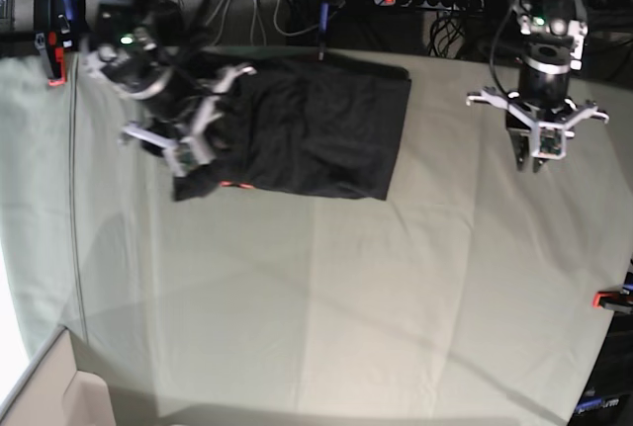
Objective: Layout the t-shirt on the table in an organized manner, then fold the t-shirt properly
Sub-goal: 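Lift the strip's other end with the right gripper toward the middle, then fold the held end over onto the stack with the right gripper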
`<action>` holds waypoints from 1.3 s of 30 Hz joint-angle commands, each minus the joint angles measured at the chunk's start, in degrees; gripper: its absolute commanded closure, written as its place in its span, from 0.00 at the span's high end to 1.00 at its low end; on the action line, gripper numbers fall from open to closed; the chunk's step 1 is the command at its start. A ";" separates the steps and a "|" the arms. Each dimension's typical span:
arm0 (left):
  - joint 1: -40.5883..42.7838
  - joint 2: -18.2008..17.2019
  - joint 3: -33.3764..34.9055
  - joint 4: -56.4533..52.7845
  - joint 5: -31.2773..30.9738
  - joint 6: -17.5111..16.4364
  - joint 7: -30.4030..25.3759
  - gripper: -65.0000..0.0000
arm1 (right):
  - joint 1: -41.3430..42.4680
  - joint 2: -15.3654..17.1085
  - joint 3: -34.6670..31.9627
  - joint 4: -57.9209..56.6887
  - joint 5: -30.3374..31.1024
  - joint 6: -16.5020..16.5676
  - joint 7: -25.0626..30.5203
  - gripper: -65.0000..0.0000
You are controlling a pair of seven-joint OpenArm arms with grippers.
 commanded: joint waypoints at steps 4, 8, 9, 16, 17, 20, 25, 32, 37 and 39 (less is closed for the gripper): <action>0.47 0.33 -2.58 1.16 -0.01 0.40 -1.67 0.15 | 0.50 -0.24 -4.12 0.97 1.32 0.43 1.77 0.00; 0.56 2.70 -5.13 1.95 -0.01 0.40 -1.58 0.15 | 2.43 -0.15 -7.90 -0.08 1.23 0.43 1.25 0.00; 0.56 3.32 -5.40 1.95 -0.01 0.40 -1.58 0.15 | 2.96 -0.06 -8.78 -1.05 1.23 0.43 1.25 0.00; 0.65 4.11 -6.10 3.53 -0.01 0.40 -1.49 0.15 | 8.06 -0.24 -12.21 -7.29 1.23 0.43 1.25 0.00; 0.65 4.37 -6.10 3.80 -0.01 0.40 -1.41 0.15 | 8.50 -0.24 -13.00 -7.73 1.23 0.43 1.25 0.00; 0.65 4.46 -6.19 4.24 -0.01 0.40 -1.32 0.15 | 9.03 -0.15 -15.90 -7.91 1.23 0.43 1.25 0.00; 0.73 4.46 -7.42 4.59 -0.01 0.40 -1.23 0.15 | 10.26 -0.06 -19.15 -8.79 1.23 0.43 1.25 0.00; 0.47 5.16 -12.08 4.50 -0.01 0.31 -1.23 0.15 | 12.10 -0.33 -19.42 -13.71 1.23 0.43 1.60 0.00; 0.29 5.07 -12.08 4.59 -0.01 0.31 -1.23 0.15 | 13.07 -0.33 -19.42 -14.94 1.32 0.43 1.25 0.00; 0.21 5.16 -11.81 4.59 -0.01 0.31 -1.23 0.15 | 13.16 -0.33 -19.50 -14.68 1.32 0.43 1.25 0.00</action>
